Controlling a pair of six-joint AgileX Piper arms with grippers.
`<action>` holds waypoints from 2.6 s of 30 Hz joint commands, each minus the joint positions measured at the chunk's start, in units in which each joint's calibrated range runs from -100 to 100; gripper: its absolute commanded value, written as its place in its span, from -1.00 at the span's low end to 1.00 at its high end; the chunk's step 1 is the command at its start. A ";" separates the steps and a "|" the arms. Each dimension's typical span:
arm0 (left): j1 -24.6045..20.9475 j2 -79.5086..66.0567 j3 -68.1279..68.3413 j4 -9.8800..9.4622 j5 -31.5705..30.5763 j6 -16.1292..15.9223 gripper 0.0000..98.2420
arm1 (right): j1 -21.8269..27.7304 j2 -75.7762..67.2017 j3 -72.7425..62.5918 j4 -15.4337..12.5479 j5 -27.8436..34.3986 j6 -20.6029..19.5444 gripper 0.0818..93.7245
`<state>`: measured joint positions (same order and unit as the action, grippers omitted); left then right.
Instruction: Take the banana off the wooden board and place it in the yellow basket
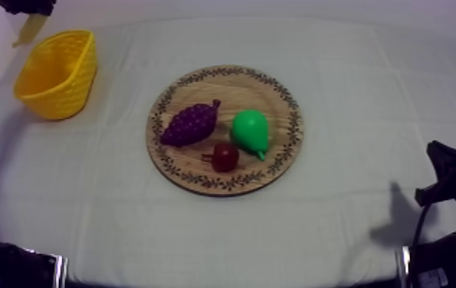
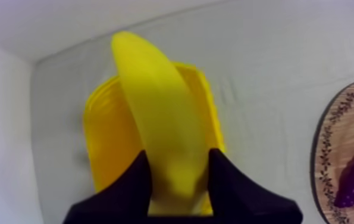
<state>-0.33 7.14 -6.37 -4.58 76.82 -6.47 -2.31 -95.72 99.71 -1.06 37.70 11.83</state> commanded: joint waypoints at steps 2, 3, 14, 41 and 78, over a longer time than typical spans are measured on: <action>-1.08 2.48 -0.55 0.36 -0.31 -0.44 -0.03 | 0.02 -0.03 -0.05 0.01 0.05 0.02 -0.99; -1.29 3.12 -0.65 0.49 -0.62 -0.61 0.03 | 0.01 -0.03 -0.05 0.01 0.05 0.02 -0.99; -1.84 2.10 2.01 0.78 -3.21 -0.55 0.35 | -0.04 -0.03 -0.05 0.01 0.05 0.02 -0.99; 4.88 -47.46 31.70 1.42 -13.38 6.16 -0.95 | -0.14 -0.03 -0.05 0.01 0.05 0.02 -0.99; 0.96 -94.98 95.71 -2.21 -38.24 16.61 -1.00 | -0.14 -0.03 -0.05 0.01 0.05 0.02 -0.99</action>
<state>0.61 -85.64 87.39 -6.84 38.14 10.11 -2.45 -95.72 99.71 -1.06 37.77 11.83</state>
